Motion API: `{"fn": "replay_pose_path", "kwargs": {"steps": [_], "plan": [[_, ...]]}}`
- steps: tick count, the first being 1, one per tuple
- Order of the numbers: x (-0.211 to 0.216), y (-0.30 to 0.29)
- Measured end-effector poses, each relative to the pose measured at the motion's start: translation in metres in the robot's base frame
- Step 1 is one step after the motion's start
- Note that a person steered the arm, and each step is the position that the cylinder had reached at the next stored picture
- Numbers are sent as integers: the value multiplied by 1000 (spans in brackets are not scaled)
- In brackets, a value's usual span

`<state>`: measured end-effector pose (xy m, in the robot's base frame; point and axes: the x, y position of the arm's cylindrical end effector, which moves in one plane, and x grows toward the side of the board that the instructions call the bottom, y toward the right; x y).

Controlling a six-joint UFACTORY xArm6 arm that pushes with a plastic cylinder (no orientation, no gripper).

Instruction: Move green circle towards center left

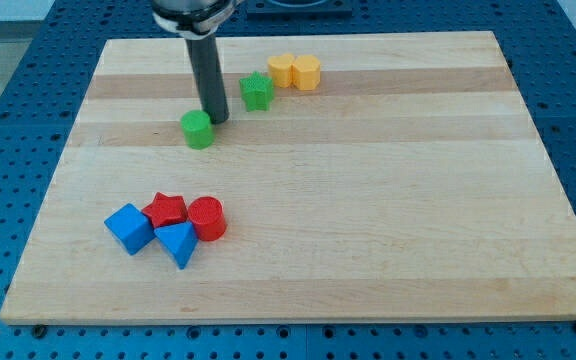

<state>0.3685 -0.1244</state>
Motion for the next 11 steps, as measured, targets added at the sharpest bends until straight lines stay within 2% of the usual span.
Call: {"fn": "replay_pose_path", "kwargs": {"steps": [2, 4, 6, 7, 9, 11], "plan": [[6, -9], [18, 15], [46, 15], [46, 4], [44, -66], [44, -78]]}}
